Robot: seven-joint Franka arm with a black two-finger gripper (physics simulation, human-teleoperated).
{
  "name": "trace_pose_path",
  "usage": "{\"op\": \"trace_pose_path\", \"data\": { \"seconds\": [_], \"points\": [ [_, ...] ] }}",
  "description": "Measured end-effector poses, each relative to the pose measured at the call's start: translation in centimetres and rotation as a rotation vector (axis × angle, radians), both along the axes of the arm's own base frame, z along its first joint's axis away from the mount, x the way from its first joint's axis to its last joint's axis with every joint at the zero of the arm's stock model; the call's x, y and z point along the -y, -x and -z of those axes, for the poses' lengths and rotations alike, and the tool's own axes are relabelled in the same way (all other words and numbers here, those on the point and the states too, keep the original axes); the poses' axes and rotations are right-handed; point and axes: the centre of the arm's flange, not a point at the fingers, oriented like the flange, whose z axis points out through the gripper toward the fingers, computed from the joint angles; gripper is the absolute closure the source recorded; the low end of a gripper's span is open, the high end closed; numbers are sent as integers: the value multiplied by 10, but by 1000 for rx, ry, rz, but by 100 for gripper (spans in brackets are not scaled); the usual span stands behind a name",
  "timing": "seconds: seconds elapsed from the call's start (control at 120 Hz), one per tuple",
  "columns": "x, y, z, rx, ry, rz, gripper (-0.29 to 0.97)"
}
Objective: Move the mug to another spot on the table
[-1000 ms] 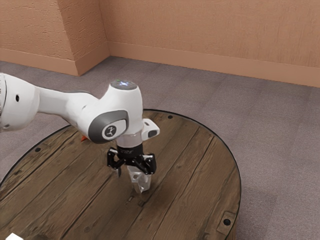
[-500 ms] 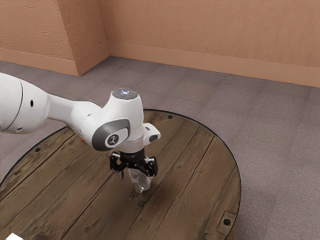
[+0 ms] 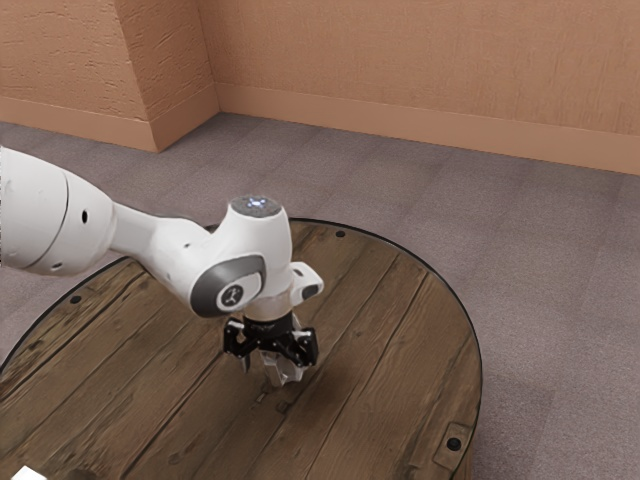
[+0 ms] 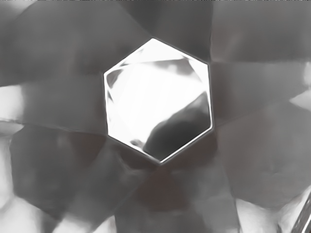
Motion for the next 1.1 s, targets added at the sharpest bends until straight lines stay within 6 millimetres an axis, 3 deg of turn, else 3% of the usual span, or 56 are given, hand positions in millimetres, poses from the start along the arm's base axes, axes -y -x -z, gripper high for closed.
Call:
{"op": "trace_pose_path", "data": {
  "seconds": [0.608,0.808,1.1],
  "points": [
    [-1,-2,-10,30,3,9,44],
    [-6,-8,-27,76,-35,47,54],
    [-49,-34,-51,255,-85,64,59]
  ]
}}
